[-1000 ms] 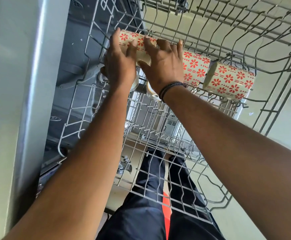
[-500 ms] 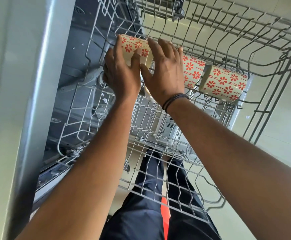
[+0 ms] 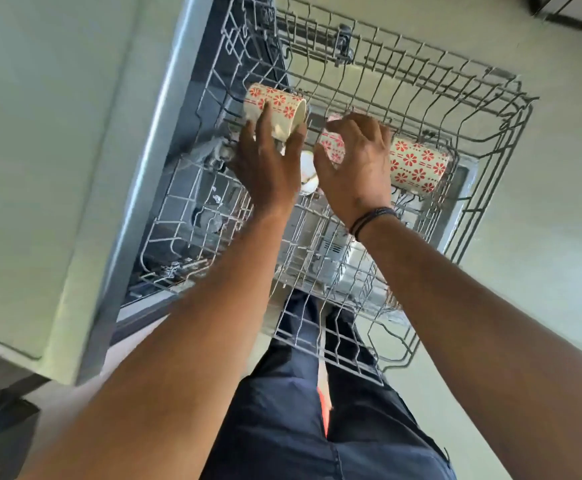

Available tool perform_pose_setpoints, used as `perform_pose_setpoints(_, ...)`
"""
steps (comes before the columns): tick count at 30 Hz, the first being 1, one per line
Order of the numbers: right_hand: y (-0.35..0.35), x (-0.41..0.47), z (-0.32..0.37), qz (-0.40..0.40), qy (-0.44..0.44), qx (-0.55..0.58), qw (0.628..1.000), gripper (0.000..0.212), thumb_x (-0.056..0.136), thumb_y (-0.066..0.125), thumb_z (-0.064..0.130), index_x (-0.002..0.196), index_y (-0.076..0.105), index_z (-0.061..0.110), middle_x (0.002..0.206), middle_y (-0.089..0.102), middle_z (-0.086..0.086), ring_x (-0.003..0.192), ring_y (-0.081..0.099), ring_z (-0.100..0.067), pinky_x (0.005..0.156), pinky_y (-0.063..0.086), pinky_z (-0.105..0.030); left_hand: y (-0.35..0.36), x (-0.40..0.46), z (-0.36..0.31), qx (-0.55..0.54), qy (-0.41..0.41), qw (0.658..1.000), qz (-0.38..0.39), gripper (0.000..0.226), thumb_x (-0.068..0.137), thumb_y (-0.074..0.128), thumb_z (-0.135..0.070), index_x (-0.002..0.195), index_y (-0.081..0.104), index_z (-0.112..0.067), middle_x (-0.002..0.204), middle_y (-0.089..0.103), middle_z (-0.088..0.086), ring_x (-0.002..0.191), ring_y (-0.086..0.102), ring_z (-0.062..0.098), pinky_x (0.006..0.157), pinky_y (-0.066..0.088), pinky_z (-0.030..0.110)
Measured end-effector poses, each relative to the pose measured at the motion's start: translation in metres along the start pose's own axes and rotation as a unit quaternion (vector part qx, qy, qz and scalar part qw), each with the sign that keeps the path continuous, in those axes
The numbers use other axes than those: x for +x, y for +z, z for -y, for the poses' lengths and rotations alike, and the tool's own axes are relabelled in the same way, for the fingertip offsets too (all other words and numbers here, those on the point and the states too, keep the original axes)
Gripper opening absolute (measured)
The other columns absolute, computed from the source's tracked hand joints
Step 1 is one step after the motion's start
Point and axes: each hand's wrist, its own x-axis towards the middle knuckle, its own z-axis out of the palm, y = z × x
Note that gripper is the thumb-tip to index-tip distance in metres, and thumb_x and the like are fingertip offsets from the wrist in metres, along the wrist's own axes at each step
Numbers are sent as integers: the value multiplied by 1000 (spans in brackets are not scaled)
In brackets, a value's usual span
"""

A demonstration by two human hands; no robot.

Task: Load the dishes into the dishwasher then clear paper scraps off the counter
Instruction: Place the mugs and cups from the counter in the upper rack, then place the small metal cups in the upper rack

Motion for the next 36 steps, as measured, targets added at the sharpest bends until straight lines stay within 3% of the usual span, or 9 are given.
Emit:
perform_pose_setpoints(4, -29, -13, 17, 12, 5, 4, 1000, 33, 87, 61, 36, 114, 68, 18, 120, 63, -4, 115, 52, -28, 95, 39, -32, -33, -33, -20, 30, 5, 999, 29, 72, 93, 41, -67, 152, 42, -27, 154, 46, 14, 140, 44, 33, 109, 39, 54)
perform_pose_setpoints(7, -53, -25, 31, 43, 39, 18, 998, 36, 87, 62, 38, 117, 67, 19, 122, 65, -3, 117, 52, -27, 93, 39, -30, -61, -63, -33, 0, 13, 999, 51, 75, 89, 37, -71, 149, 45, -28, 142, 58, 9, 126, 56, 27, 100, 49, 51)
perform_pose_setpoints(10, -77, -35, 59, 52, 38, 45, 997, 44, 81, 51, 42, 116, 67, 21, 120, 66, -2, 113, 57, -25, 95, 50, -41, -93, -90, -50, -28, 38, 997, 57, 72, 89, 34, -65, 144, 51, -23, 128, 67, 3, 109, 66, 17, 89, 58, 44)
perform_pose_setpoints(15, -107, -43, 106, 62, -5, 86, 994, 52, 77, 43, 51, 114, 65, 23, 114, 66, 2, 110, 59, -22, 89, 54, -41, -146, -121, -74, -82, 73, 994, 26, 46, 98, 52, -33, 141, 56, -18, 136, 63, 3, 124, 57, 18, 102, 48, 40)
perform_pose_setpoints(18, -115, -44, 126, 82, -32, 89, 992, 39, 85, 54, 41, 117, 64, 20, 114, 66, 0, 110, 59, -22, 89, 55, -43, -175, -124, -75, -111, 82, 990, 0, 37, 98, 58, -31, 134, 60, -21, 124, 67, -3, 112, 60, 10, 94, 51, 36)
perform_pose_setpoints(20, -116, -47, 140, 89, -56, 89, 990, 30, 90, 63, 29, 118, 64, 17, 113, 67, -2, 108, 59, -22, 88, 55, -42, -197, -123, -66, -137, 83, 986, -35, 30, 98, 62, -34, 124, 64, -19, 110, 69, -4, 99, 63, 5, 84, 53, 34)
perform_pose_setpoints(24, -104, -60, 172, 99, -93, 93, 986, 24, 91, 66, 22, 114, 66, 13, 111, 67, -3, 104, 60, -20, 89, 55, -42, -240, -120, -37, -130, 40, 986, -101, 45, 95, 64, -42, 132, 60, -17, 121, 67, 6, 108, 64, 18, 91, 55, 40)
perform_pose_setpoints(31, -64, -104, 251, 159, -152, 74, 973, 36, 90, 66, 37, 121, 64, 18, 121, 65, -8, 110, 60, -25, 92, 53, -45, -305, -123, 24, -176, -18, 974, -144, 48, 95, 65, -44, 136, 56, -19, 125, 61, 7, 115, 59, 18, 99, 50, 40)
perform_pose_setpoints(36, -21, -147, 327, 200, -222, 67, 952, 33, 89, 68, 30, 119, 66, 17, 119, 65, -9, 109, 61, -29, 95, 50, -41, -364, -136, 93, -200, -90, 955, -200, 49, 95, 63, -47, 138, 55, -24, 131, 56, 4, 122, 56, 18, 106, 47, 43)
